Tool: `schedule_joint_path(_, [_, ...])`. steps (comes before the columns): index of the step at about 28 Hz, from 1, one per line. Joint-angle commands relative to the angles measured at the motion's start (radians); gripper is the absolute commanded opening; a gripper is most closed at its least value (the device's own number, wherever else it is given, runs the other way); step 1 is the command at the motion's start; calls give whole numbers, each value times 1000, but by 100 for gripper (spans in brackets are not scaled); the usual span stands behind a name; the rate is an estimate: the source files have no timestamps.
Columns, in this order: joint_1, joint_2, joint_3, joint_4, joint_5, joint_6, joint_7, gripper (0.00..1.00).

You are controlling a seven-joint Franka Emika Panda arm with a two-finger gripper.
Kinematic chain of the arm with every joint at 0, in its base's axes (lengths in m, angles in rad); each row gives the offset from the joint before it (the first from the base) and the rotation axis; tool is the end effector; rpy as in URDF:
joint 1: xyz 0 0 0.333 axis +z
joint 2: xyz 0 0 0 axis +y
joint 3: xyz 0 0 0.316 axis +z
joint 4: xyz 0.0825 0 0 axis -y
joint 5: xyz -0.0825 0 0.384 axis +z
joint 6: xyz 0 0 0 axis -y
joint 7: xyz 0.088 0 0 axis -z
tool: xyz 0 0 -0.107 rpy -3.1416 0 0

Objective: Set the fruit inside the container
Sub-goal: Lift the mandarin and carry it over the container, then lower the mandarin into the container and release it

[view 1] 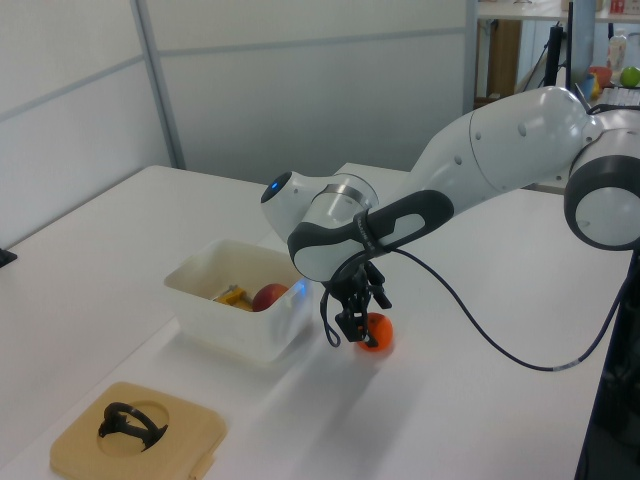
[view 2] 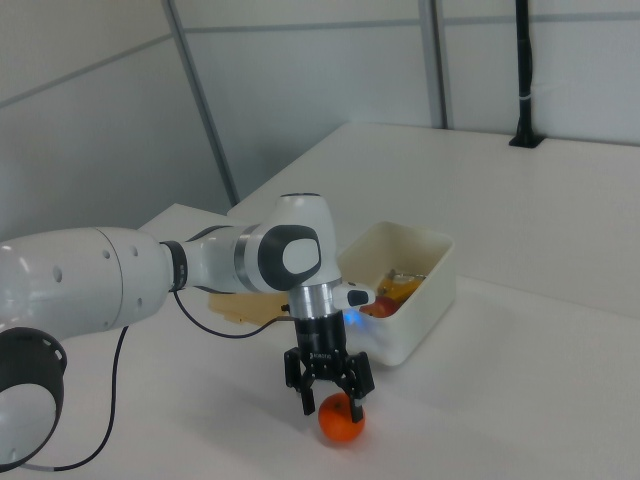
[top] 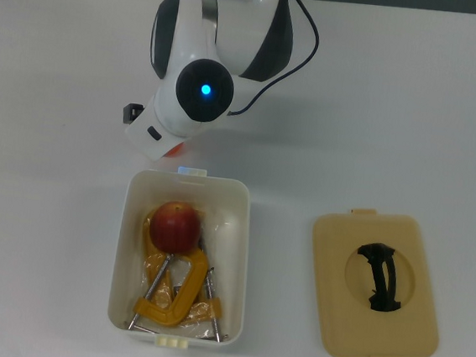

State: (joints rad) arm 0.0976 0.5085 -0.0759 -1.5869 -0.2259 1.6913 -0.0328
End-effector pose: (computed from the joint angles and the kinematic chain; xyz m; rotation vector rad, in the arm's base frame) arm 0.6400 -0.0020 0.3186 2.8265 0.1838 -0.5815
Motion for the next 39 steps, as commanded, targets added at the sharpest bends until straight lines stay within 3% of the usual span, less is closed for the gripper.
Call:
schedule_joint_path(1, [7,15,-2,-1,-27,-2,-22,100])
schedule_joint_path(4, [7,30,-1,1,-29,8,-19,100])
schedule_joint_path(5, [7,31,-1,1,-29,14,-19,94])
schedule_joint_path(6, [7,31,1,1,-29,22,-19,82])
schedule_joint_path(7, [7,31,5,1,-27,27,-21,53])
schedule_joint_path(8, [7,31,7,4,-24,27,-21,37])
schedule_joint_path(10, [7,28,7,7,-15,27,-16,17])
schedule_joint_path(11, [7,19,8,10,-10,27,-13,0])
schedule_joint_path(14, [7,-14,15,16,-3,25,-13,0])
schedule_joint_path(20, [7,-100,18,57,98,21,-12,1])
schedule_joint_path(27, [1,-113,8,157,169,34,19,2])
schedule_joint_path(28, [-2,-110,10,189,180,63,30,3])
schedule_joint_path(32, [-2,-110,8,197,204,194,82,3])
schedule_joint_path(37, [-4,-91,8,182,198,419,218,15])
schedule_joint_path(39, [-2,-71,8,173,192,497,251,28])
